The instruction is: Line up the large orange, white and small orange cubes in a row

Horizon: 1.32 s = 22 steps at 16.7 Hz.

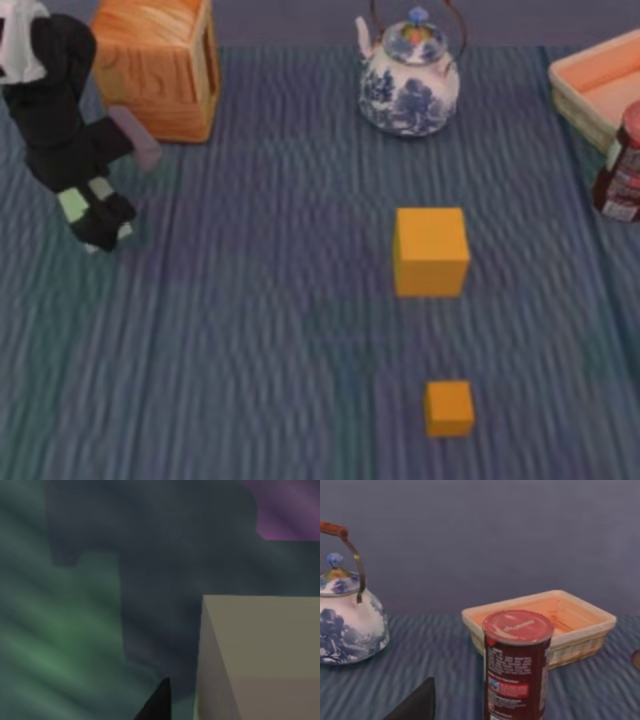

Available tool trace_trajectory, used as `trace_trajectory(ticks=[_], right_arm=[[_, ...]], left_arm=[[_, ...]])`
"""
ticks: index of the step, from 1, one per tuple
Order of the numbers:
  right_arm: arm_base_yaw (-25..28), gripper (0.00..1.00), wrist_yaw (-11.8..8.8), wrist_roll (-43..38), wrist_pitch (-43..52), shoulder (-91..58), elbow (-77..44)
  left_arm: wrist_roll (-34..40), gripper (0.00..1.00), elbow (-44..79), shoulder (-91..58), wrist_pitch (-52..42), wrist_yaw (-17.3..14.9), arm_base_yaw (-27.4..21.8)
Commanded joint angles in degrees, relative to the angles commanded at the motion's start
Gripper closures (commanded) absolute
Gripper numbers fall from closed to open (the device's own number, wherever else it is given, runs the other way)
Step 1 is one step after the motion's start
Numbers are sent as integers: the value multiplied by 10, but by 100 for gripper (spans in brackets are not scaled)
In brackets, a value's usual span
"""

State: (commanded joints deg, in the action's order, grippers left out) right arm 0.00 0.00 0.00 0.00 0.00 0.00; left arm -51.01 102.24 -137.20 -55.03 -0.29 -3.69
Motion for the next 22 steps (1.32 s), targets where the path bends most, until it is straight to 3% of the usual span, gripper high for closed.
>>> trace_trajectory(ticks=[5, 6, 16, 22], right_arm=[[0, 0, 0, 0, 0, 0, 0], [0, 0, 0, 0, 0, 0, 0], [0, 0, 0, 0, 0, 0, 0], [0, 0, 0, 0, 0, 0, 0]], left_arm=[[0, 98, 0, 0, 0, 0, 0], [0, 100, 0, 0, 0, 0, 0], [4, 100, 8, 17, -19, -6, -1], [5, 100, 81, 48, -126, -6, 8]])
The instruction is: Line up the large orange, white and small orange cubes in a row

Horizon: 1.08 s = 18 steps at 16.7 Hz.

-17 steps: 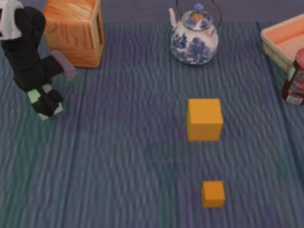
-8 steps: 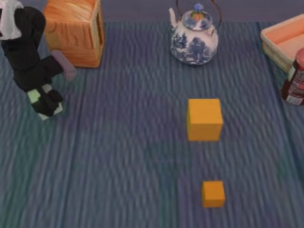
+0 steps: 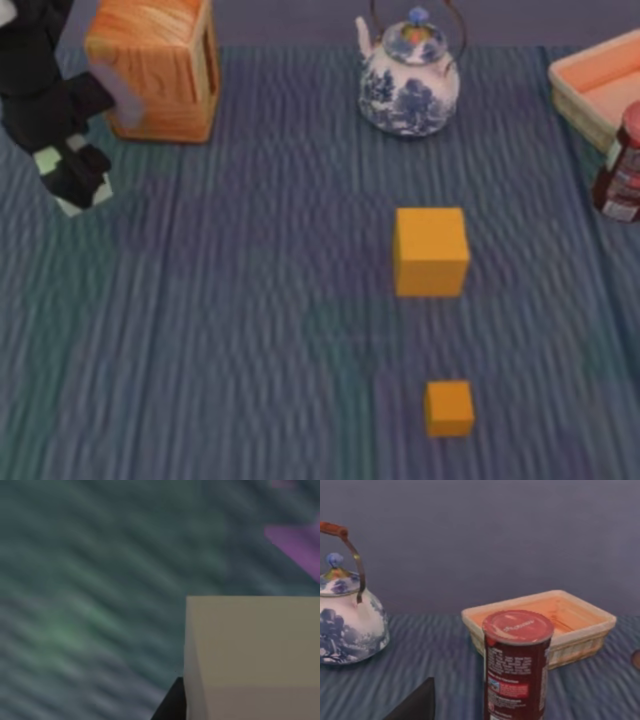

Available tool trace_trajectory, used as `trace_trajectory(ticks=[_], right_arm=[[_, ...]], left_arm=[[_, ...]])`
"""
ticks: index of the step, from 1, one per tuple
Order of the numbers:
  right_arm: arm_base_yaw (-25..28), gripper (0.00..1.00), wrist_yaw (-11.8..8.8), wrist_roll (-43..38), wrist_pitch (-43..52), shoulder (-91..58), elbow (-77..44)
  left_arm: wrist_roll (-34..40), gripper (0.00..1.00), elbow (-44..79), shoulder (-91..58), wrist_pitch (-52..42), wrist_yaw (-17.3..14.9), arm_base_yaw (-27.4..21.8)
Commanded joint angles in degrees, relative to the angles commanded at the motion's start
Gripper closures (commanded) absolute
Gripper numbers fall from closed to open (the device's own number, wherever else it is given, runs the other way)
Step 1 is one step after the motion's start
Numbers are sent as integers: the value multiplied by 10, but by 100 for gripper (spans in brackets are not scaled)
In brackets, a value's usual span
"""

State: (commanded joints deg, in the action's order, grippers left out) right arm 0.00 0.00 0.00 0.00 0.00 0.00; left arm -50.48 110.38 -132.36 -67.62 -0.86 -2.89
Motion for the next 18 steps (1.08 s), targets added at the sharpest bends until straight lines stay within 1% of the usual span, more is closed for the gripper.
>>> trace_trajectory(ticks=[2, 6, 7, 9, 12, 18], right_arm=[[0, 0, 0, 0, 0, 0, 0], [0, 0, 0, 0, 0, 0, 0], [0, 0, 0, 0, 0, 0, 0], [0, 0, 0, 0, 0, 0, 0], [0, 0, 0, 0, 0, 0, 0], [0, 0, 0, 0, 0, 0, 0]], left_arm=[[0, 100, 11, 6, -16, 0, 1], [-1, 100, 10, 4, -15, 0, -3], [2, 100, 7, 7, -13, 0, -10], [11, 100, -9, 21, -9, 0, -41], [36, 100, -51, 53, 1, 1, -131], [101, 100, -168, 141, 28, 4, -376]])
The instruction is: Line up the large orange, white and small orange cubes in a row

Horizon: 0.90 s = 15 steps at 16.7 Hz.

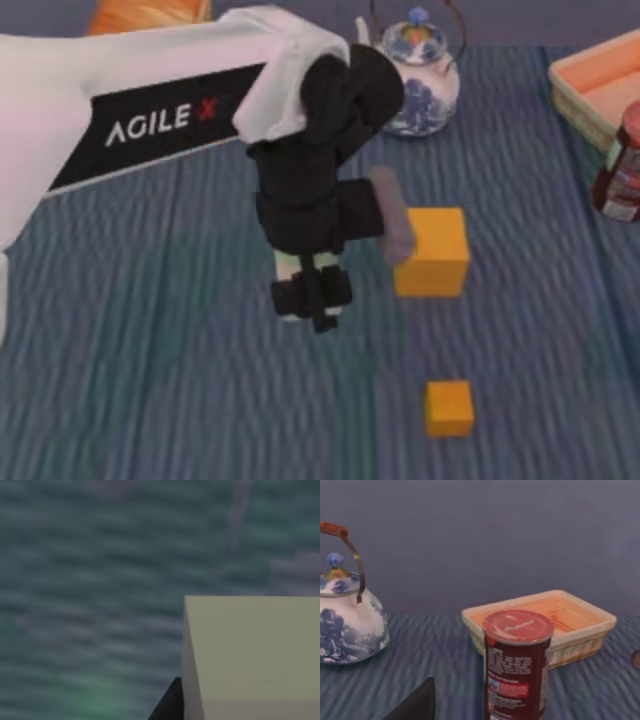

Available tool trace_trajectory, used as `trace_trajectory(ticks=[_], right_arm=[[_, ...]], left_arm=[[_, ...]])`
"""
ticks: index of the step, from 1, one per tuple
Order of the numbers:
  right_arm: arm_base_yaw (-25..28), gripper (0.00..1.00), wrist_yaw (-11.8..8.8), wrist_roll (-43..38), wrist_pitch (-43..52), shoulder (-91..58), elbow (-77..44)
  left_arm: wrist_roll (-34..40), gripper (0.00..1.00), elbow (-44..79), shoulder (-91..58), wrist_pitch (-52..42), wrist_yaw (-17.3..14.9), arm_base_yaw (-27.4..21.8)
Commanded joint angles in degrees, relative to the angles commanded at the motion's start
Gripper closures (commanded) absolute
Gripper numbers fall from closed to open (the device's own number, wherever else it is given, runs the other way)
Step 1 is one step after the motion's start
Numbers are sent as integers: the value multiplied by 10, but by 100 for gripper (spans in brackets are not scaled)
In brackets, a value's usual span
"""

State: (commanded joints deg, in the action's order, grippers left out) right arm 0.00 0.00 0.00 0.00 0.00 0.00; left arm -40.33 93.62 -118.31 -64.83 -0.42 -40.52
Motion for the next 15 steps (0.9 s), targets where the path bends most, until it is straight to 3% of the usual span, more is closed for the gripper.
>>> trace_trajectory(ticks=[3, 5, 11, 15], right_arm=[[0, 0, 0, 0, 0, 0, 0], [0, 0, 0, 0, 0, 0, 0], [0, 0, 0, 0, 0, 0, 0], [0, 0, 0, 0, 0, 0, 0]], left_arm=[[28, 100, -51, 39, 12, 1, -94], [40, 100, -71, 55, 17, 1, -126], [42, 100, -76, 56, 19, 1, -132], [43, 100, -107, 37, 74, 2, -132]])
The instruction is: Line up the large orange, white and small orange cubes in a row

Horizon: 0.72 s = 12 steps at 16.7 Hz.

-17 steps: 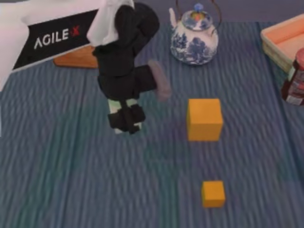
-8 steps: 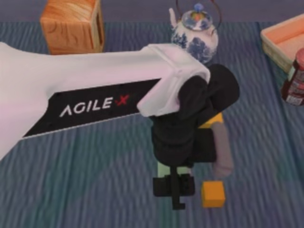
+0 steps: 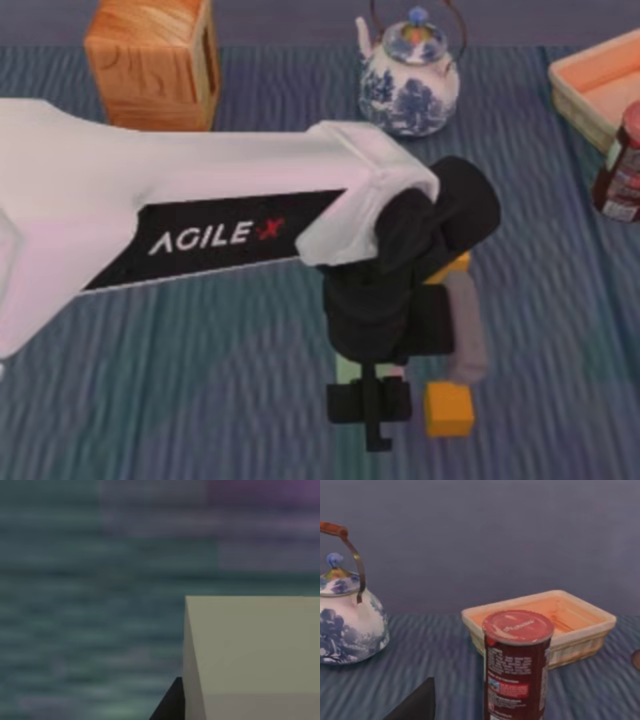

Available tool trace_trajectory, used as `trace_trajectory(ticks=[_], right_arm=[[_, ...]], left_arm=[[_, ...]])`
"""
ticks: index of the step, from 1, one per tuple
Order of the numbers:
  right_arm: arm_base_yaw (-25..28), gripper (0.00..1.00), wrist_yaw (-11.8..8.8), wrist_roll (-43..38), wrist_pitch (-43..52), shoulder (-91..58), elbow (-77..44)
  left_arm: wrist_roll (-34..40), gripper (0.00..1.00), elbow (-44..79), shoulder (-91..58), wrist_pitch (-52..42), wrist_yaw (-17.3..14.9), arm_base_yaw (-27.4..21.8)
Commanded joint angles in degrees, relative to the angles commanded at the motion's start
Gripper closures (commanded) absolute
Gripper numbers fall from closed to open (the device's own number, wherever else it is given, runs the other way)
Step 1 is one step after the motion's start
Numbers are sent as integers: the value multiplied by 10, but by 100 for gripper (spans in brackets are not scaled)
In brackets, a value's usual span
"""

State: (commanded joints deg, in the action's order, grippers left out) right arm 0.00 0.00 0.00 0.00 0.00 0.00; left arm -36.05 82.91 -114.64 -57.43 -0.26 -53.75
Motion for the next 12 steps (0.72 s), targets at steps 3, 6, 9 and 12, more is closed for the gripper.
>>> trace_trajectory(ticks=[3, 6, 9, 12], right_arm=[[0, 0, 0, 0, 0, 0, 0], [0, 0, 0, 0, 0, 0, 0], [0, 0, 0, 0, 0, 0, 0], [0, 0, 0, 0, 0, 0, 0]], left_arm=[[0, 100, -35, -23, 57, -1, -2], [1, 100, -53, -36, 86, -1, -3], [1, 100, -53, -36, 86, -1, -3], [1, 77, -53, -36, 86, -1, -3]])
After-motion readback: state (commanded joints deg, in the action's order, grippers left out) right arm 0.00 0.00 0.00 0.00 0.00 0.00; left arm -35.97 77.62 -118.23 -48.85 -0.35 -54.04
